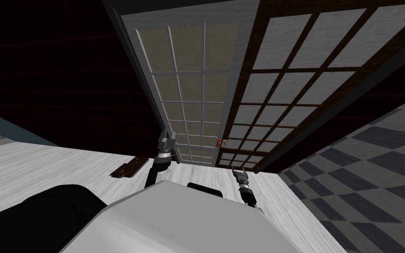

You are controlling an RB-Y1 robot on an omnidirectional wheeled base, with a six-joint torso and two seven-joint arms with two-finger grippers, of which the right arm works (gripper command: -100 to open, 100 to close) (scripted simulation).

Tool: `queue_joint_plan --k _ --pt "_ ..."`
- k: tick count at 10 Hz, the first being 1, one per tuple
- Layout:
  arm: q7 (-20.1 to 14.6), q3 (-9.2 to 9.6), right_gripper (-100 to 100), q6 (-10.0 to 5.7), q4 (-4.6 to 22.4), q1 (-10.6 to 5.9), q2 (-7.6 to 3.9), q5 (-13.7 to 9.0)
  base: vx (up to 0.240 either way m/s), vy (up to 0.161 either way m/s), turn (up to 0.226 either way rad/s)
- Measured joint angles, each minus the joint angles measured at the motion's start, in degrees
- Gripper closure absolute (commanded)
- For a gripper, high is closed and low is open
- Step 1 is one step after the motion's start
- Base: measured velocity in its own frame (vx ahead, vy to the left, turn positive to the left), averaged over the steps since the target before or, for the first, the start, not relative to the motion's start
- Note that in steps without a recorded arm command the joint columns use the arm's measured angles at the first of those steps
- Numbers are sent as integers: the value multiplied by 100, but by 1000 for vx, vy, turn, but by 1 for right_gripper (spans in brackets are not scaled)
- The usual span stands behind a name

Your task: Pull the door open

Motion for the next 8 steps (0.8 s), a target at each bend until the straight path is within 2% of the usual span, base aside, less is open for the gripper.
queue_joint_plan --k 1,2,3,4,5,6,8 --pt "9 -72 -100 93 -30 76 -63 -33 -104 7 6" --pt "31 -110 -100 117 -37 148 -77 -53 -31 -1 -1" --pt "67 -144 -100 67 68 127 -103 -74 -62 8 27" --pt "138 -218 -100 24 141 186 -122 -114 -107 12 31" --pt "230 -348 -100 -57 422 147 -246 -194 -149 -16 44" --pt "338 -480 -100 -89 623 133 -320 -268 -118 -11 18" --pt "321 -555 -100 113 297 418 -285 -300 -94 3 36"
